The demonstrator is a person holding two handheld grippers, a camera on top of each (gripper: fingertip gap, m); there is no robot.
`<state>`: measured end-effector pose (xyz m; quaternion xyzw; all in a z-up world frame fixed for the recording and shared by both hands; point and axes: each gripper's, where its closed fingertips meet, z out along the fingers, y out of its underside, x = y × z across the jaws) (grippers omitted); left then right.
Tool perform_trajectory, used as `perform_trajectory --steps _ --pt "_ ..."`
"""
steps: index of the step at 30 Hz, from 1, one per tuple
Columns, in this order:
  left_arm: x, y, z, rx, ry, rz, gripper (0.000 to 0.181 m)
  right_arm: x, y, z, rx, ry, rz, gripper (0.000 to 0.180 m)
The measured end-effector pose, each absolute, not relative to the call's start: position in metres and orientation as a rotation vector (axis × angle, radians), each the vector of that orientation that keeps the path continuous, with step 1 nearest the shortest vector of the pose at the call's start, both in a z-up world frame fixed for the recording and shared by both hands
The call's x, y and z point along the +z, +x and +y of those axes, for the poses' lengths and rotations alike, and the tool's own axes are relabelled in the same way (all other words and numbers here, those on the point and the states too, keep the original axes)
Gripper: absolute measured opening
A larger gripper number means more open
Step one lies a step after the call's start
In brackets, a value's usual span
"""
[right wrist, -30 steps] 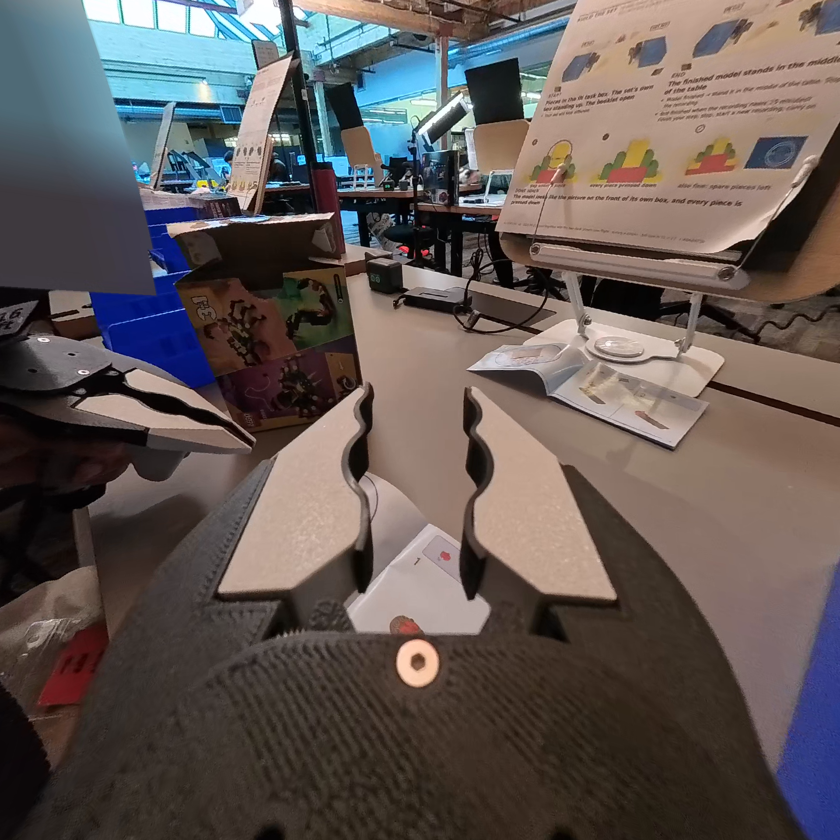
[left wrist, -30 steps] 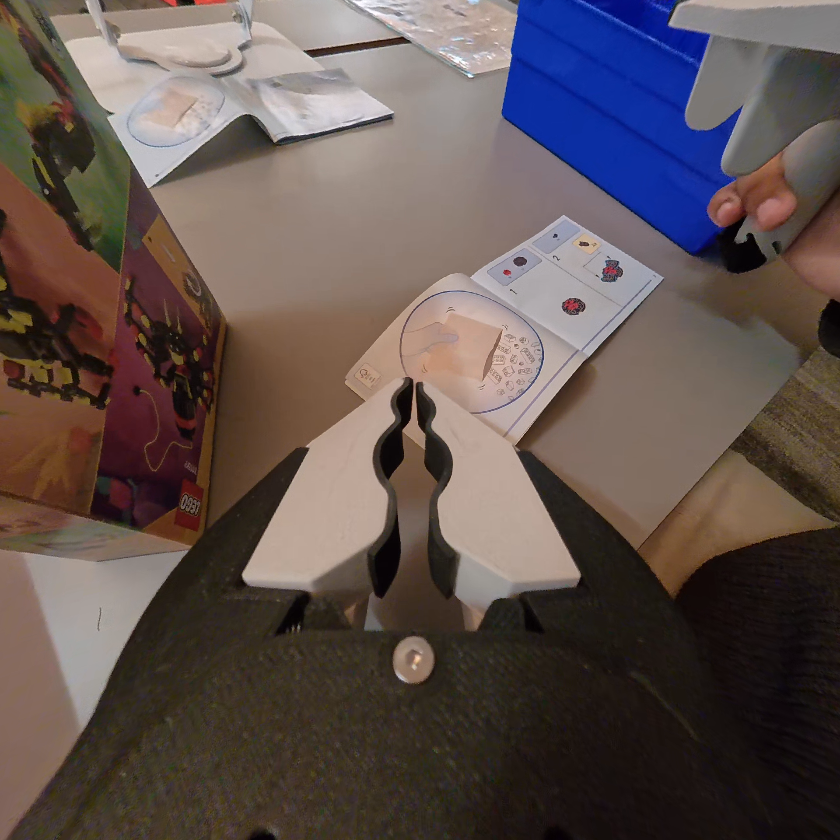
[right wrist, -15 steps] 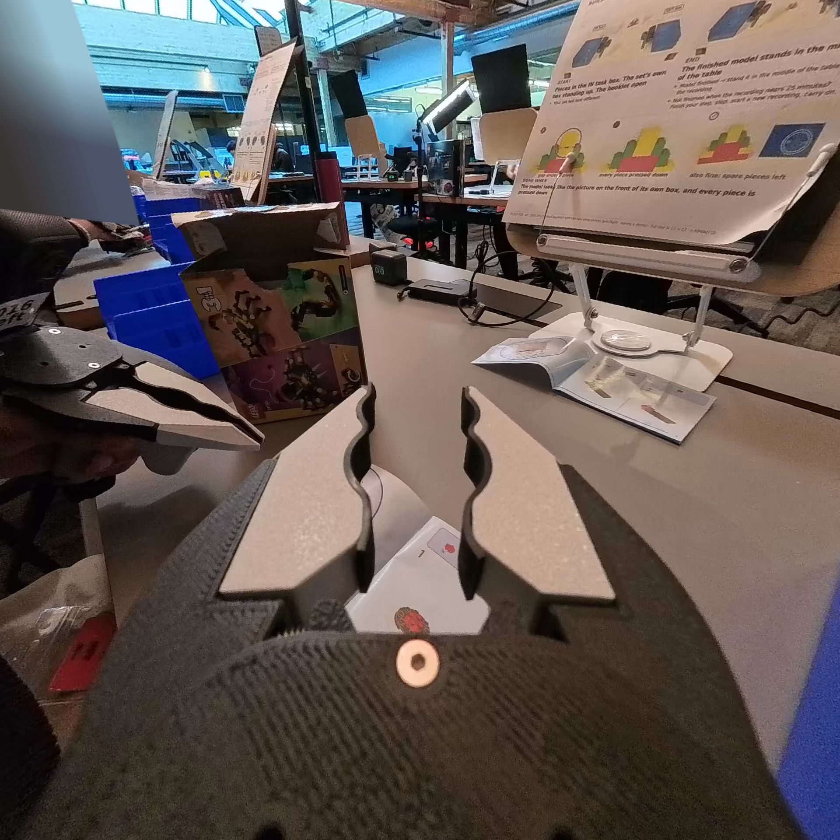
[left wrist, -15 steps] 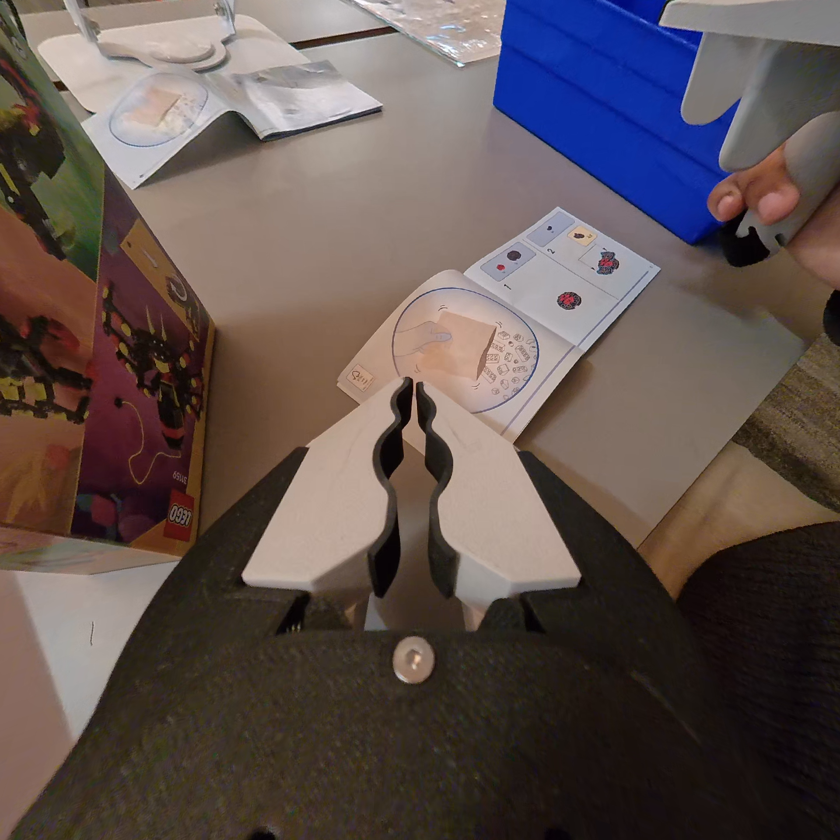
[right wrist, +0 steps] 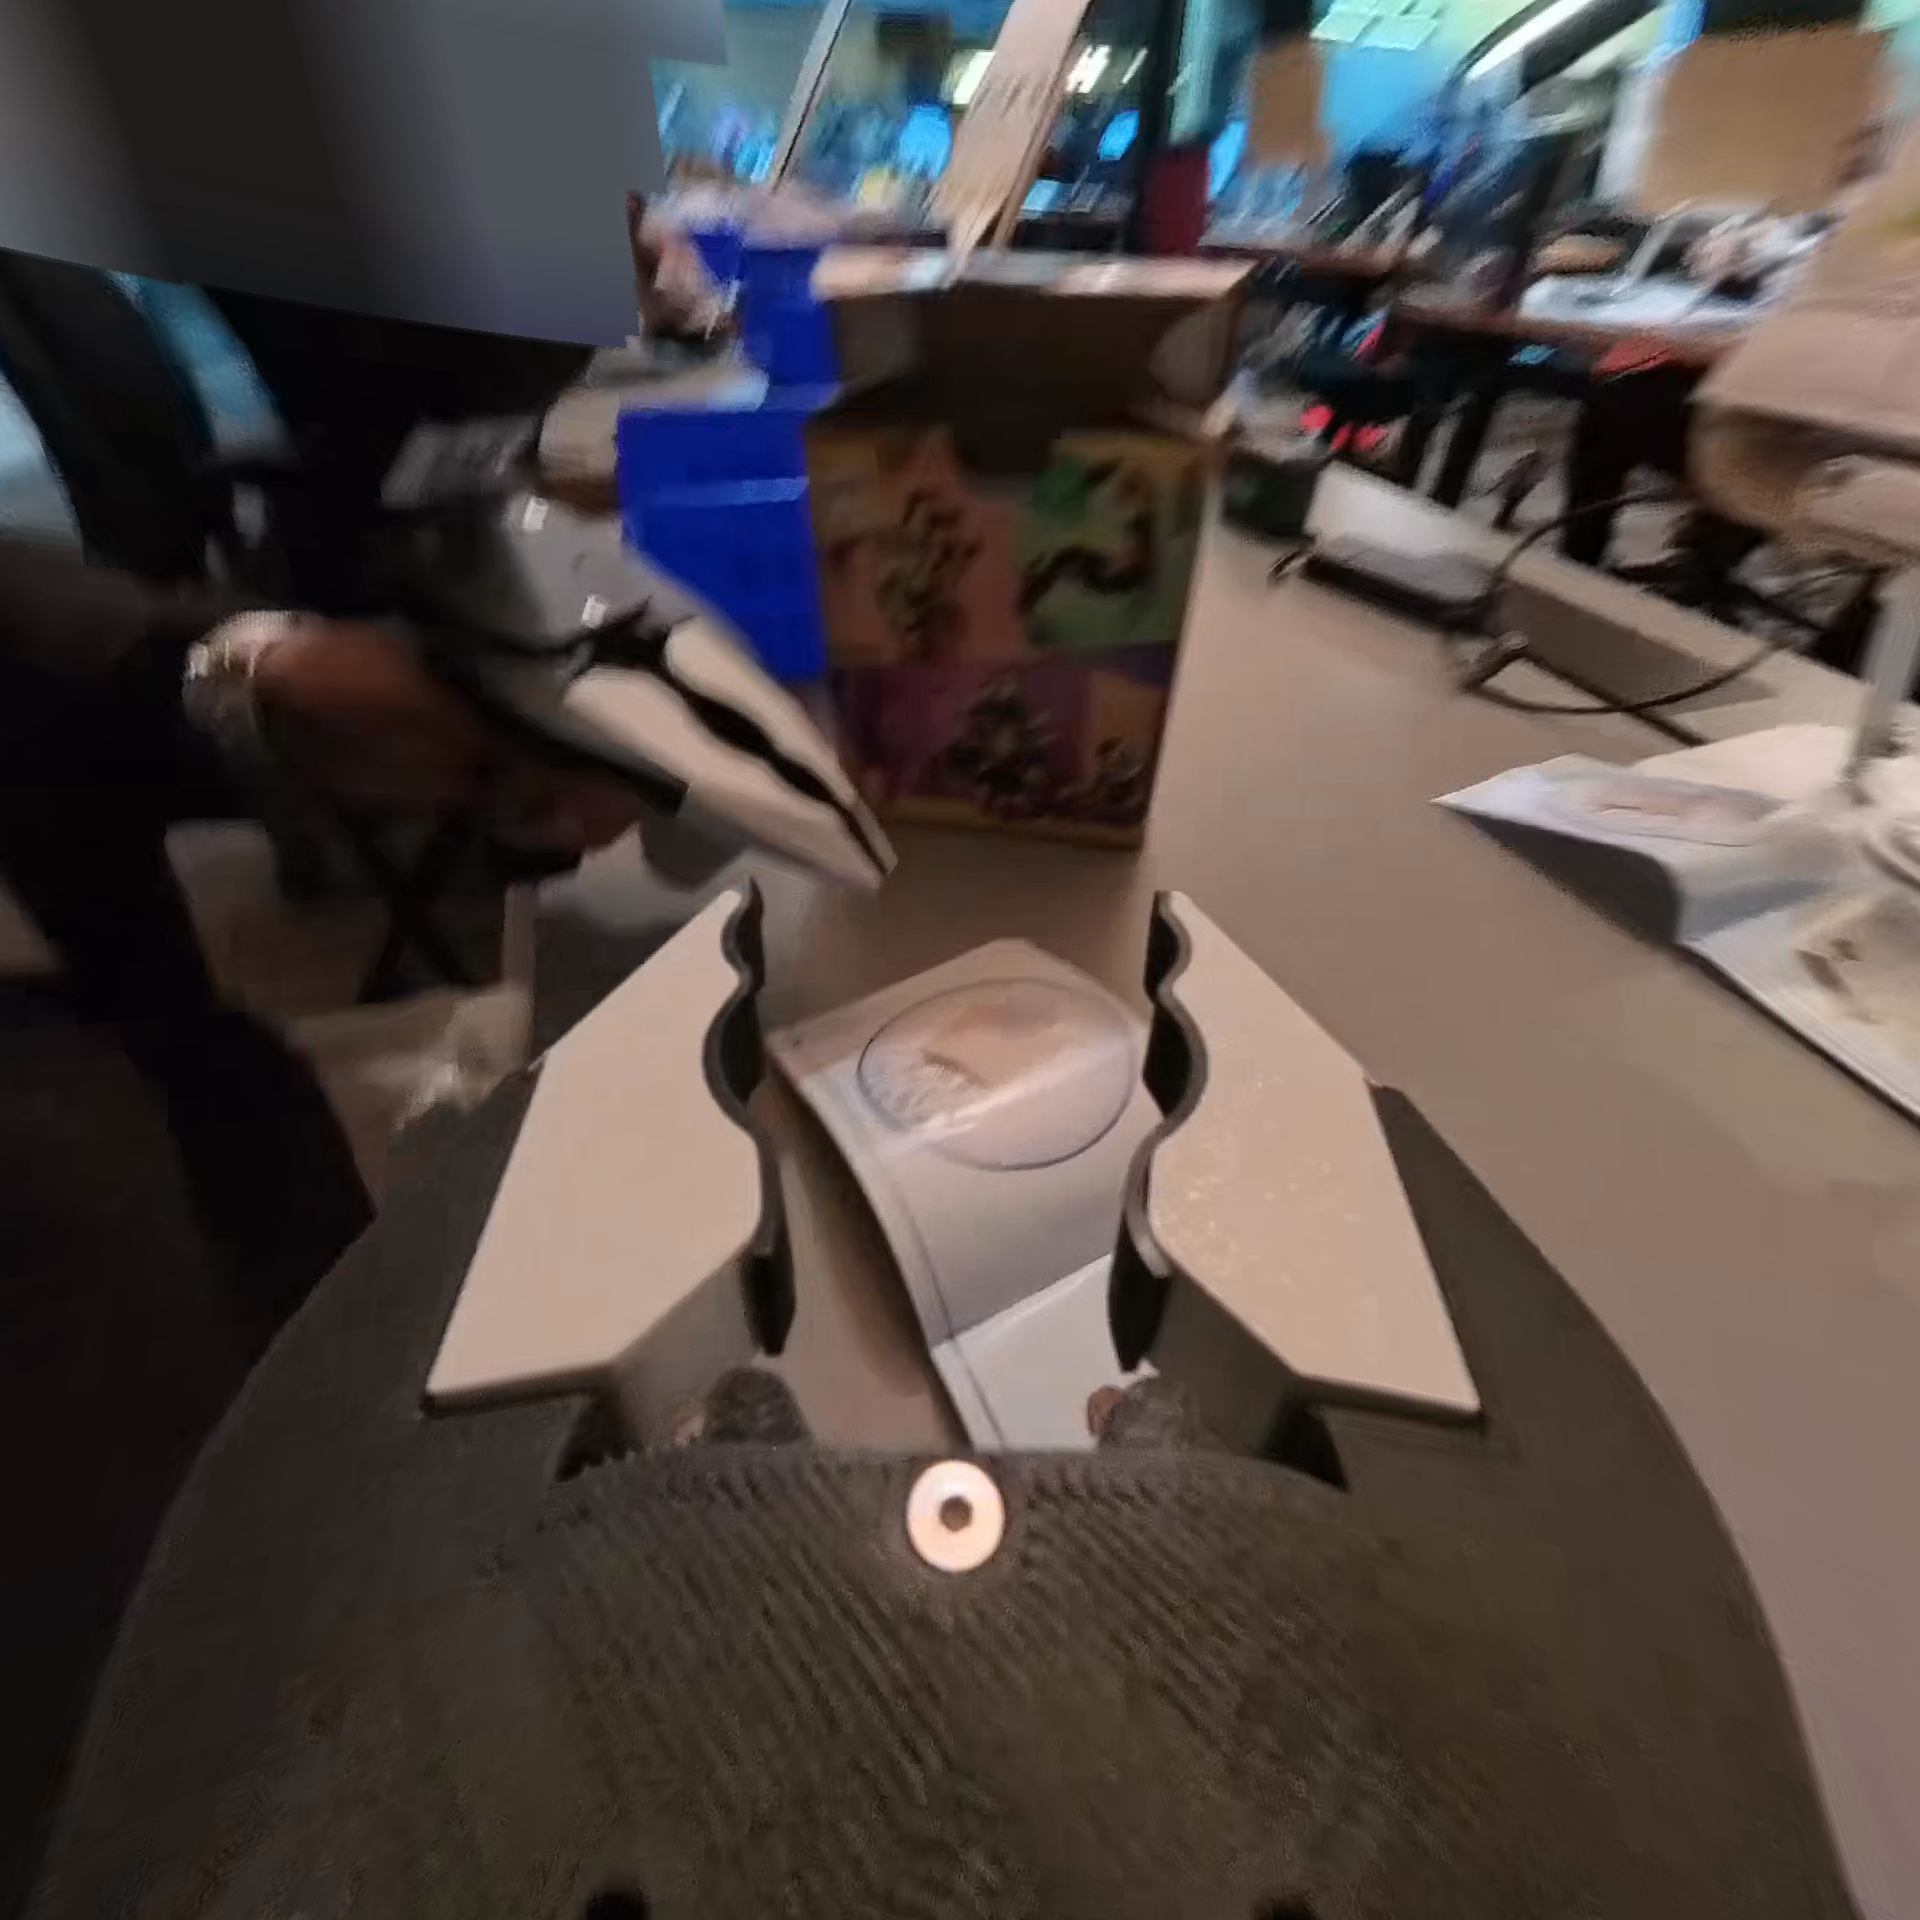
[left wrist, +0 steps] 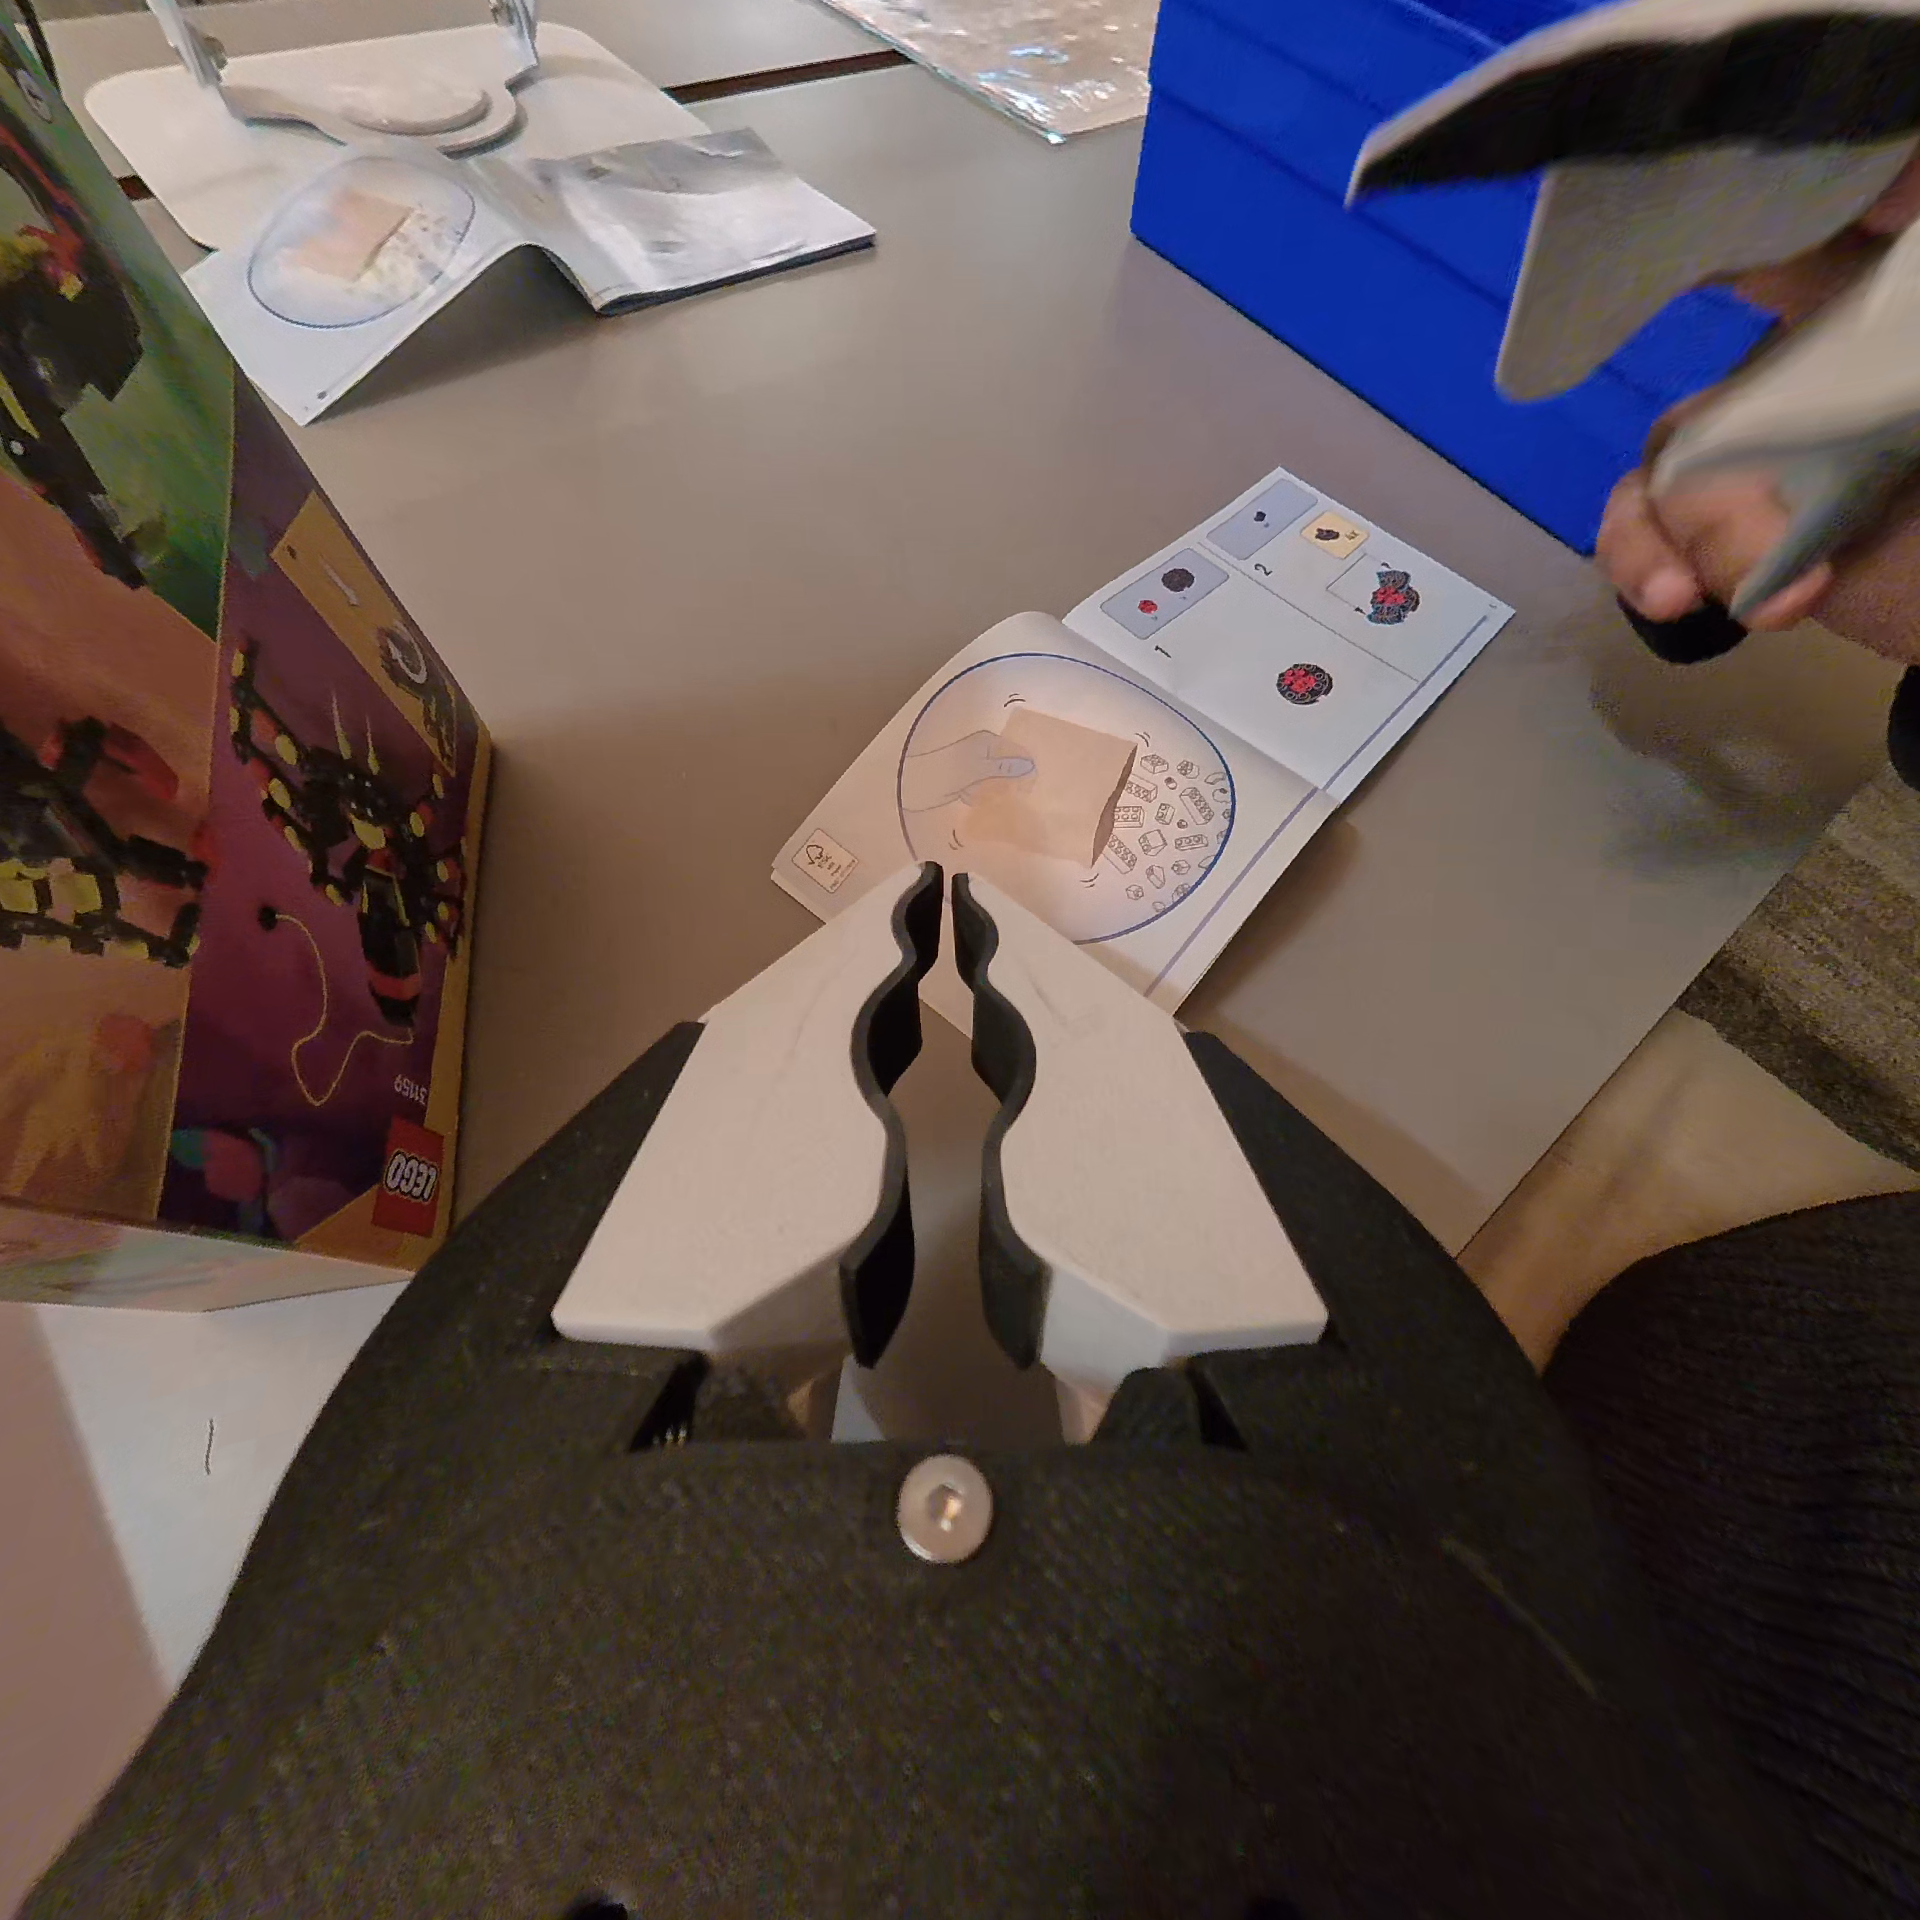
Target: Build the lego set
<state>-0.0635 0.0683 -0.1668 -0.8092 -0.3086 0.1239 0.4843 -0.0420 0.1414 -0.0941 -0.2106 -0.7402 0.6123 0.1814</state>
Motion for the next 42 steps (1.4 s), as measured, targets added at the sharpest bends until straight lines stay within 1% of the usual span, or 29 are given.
perform_trajectory --steps 2,5,11,12,14,15,16,17,19,23,25,27,28,30,32,33,35,38,40,42 --pt "-0.167 -0.064 0.068 0.300 -1.968 -0.753 0.000 -0.117 -0.033 0.129 1.559 -0.476 -2.231 0.079" --pt "-0.167 -0.064 0.068 0.299 -1.967 -0.754 0.000 -0.151 -0.030 0.126 1.234 -0.339 -2.352 0.079" --pt "-0.167 -0.063 0.068 0.298 -1.968 -0.751 0.000 -0.193 -0.039 0.139 0.720 -0.175 -2.395 0.066" --pt "-0.167 -0.063 0.068 0.298 -1.968 -0.750 0.000 -0.198 -0.043 0.143 0.638 -0.164 -2.376 0.057" --pt "-0.167 -0.063 0.068 0.298 -1.969 -0.750 0.000 -0.202 -0.050 0.150 0.494 -0.121 -2.331 0.033" --pt "-0.167 -0.063 0.068 0.299 -1.969 -0.750 0.000 -0.198 -0.054 0.154 0.441 -0.101 -2.286 0.010" --pt "-0.167 -0.063 0.068 0.302 -1.969 -0.750 0.000 -0.186 -0.061 0.158 0.422 -0.103 -2.206 0.000" --pt "-0.166 -0.064 0.068 0.307 -1.967 -0.751 0.000 -0.170 -0.067 0.160 0.452 -0.135 -2.125 0.000" --pt "-0.163 -0.065 0.067 0.323 -1.951 -0.753 0.000 -0.140 -0.072 0.165 0.658 -0.305 -2.027 0.000" --pt "-0.160 -0.063 0.070 0.275 -1.914 -0.764 0.001 -0.103 -0.073 0.177 1.340 -0.772 -1.943 0.000" --pt "-0.158 -0.057 0.078 0.186 -1.888 -0.774 0.007 -0.094 -0.074 0.183 1.663 -1.012 -1.867 0.000" --pt "-0.153 -0.052 0.086 0.129 -1.858 -0.760 0.020 -0.088 -0.075 0.185 1.924 -1.200 -1.779 0.000" --pt "-0.148 -0.049 0.090 0.130 -1.846 -0.728 0.027 -0.088 -0.074 0.184 2.002 -1.260 -1.756 0.000" --pt "-0.140 -0.047 0.094 0.215 -1.835 -0.661 0.034 -0.089 -0.070 0.174 2.063 -1.285 -1.764 0.000" --pt "-0.138 -0.044 0.099 0.286 -1.842 -0.619 0.038 -0.087 -0.063 0.158 2.082 -1.229 -1.813 0.000" --pt "-0.140 -0.040 0.102 0.251 -1.842 -0.634 0.040 -0.085 -0.058 0.150 2.092 -1.192 -1.831 0.000" --pt "-0.145 -0.026 0.114 -0.017 -1.798 -0.728 0.048 -0.080 -0.050 0.136 2.118 -1.127 -1.843 0.000" --pt "-0.135 -0.016 0.126 -0.493 -1.555 -0.899 0.058 -0.069 -0.037 0.121 2.224 -1.041 -1.846 0.000" --pt "-0.124 -0.017 0.125 -0.704 -1.372 -0.953 0.066 -0.062 -0.030 0.114 2.321 -1.027 -1.828 0.000" --pt "-0.115 -0.022 0.121 -0.820 -1.231 -0.978 0.070 -0.062 -0.025 0.108 2.392 -1.057 -1.833 0.000"
